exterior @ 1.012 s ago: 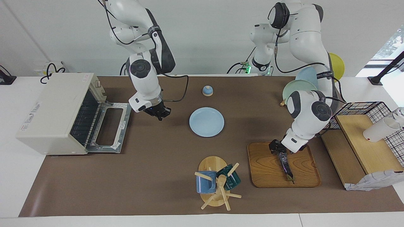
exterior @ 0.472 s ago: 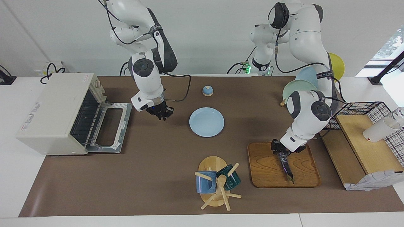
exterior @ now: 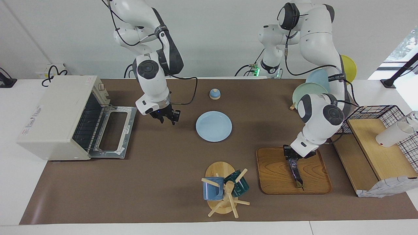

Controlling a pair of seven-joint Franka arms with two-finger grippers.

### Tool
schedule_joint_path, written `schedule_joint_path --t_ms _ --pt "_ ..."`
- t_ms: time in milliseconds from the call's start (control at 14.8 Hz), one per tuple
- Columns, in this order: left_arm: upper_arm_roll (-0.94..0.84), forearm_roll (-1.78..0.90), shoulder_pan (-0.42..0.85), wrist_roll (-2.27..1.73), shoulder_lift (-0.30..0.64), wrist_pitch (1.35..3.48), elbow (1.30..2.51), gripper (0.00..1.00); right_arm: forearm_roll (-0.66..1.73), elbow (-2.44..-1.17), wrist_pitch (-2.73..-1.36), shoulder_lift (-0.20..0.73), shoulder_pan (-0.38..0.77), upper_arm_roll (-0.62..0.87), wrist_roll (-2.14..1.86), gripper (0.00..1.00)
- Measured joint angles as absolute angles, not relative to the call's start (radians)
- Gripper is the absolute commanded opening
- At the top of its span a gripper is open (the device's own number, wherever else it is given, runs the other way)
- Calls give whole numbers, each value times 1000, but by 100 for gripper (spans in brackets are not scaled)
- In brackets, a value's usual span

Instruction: Put eggplant into oven

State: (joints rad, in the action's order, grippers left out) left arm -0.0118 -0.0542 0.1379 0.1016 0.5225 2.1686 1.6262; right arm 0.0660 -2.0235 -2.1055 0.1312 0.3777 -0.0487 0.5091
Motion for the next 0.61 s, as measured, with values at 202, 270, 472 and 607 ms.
schedule_joint_path --t_ms 202,270,472,607 --pt "-13 -59 138 102 514 2129 1599 0 66 -2023 -2106 131 378 -49 509 57" --pt "-14 -70 138 102 499 2097 1589 0 66 -2023 -2106 131 378 -49 509 57" --pt "-18 -131 141 82 403 1948 1576 0 66 -2023 -2106 131 378 -49 509 61" --pt "-23 -145 171 5 331 1864 1579 0 66 -2023 -2106 131 378 -49 509 61"
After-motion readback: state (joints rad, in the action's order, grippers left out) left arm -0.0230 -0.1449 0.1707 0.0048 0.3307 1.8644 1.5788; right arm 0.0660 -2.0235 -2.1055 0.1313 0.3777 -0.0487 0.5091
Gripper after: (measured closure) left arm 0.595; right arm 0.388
